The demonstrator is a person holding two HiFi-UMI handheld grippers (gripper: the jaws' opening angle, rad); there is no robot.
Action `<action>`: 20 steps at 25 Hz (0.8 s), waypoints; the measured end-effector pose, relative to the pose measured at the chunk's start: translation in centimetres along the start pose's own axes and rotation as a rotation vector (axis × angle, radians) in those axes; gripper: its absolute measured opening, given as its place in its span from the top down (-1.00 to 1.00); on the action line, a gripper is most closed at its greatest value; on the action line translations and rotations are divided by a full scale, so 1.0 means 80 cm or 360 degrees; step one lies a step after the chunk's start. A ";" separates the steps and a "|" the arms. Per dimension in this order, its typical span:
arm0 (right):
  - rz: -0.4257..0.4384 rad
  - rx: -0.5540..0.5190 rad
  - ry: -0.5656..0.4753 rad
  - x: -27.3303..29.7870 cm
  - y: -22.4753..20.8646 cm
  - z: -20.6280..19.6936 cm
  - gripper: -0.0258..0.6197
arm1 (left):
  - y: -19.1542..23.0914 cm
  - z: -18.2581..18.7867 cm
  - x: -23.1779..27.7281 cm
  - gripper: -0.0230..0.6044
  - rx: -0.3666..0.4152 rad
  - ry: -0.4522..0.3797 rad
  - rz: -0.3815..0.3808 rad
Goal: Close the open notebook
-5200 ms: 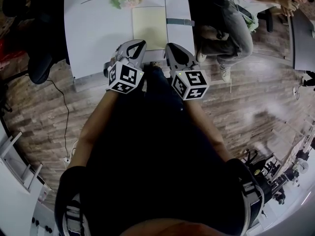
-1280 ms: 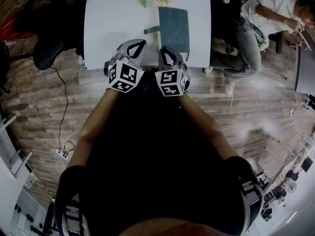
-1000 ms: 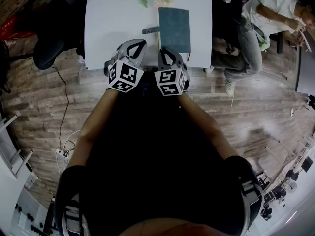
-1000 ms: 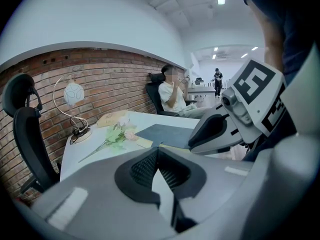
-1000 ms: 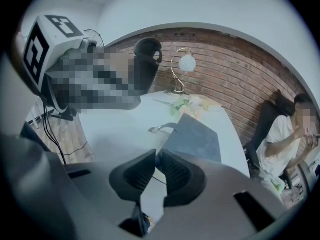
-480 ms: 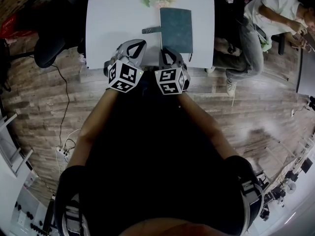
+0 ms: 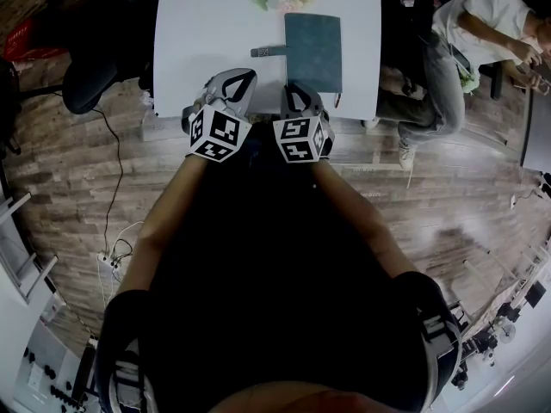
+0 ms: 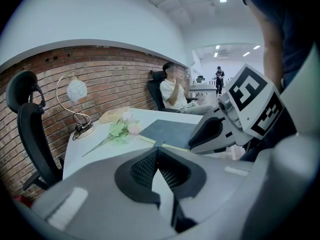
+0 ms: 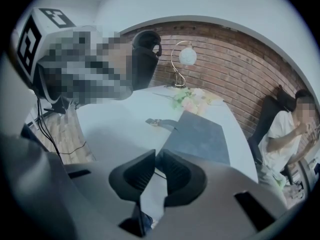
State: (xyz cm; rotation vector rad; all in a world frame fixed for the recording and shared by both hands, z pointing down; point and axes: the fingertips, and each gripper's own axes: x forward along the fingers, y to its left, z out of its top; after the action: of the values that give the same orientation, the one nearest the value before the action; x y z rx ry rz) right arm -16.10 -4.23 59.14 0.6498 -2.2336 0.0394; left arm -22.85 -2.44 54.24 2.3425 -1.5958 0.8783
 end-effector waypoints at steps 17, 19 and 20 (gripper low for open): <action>0.0030 0.0199 -0.0090 -0.015 -0.008 0.012 0.78 | -0.002 0.000 0.000 0.90 0.0016 -0.0014 -0.0012; 0.0055 0.0234 -0.0112 -0.021 -0.010 0.017 0.78 | -0.003 0.007 0.002 0.90 0.0023 -0.0034 -0.0016; 0.0069 0.0258 -0.0125 -0.025 -0.011 0.020 0.78 | -0.003 0.011 0.002 0.90 0.0027 -0.0046 -0.0017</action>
State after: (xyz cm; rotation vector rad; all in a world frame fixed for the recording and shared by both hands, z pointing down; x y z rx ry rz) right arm -15.70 -4.47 56.49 0.6999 -2.3370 0.2221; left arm -22.26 -2.90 53.68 2.3833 -1.5917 0.8629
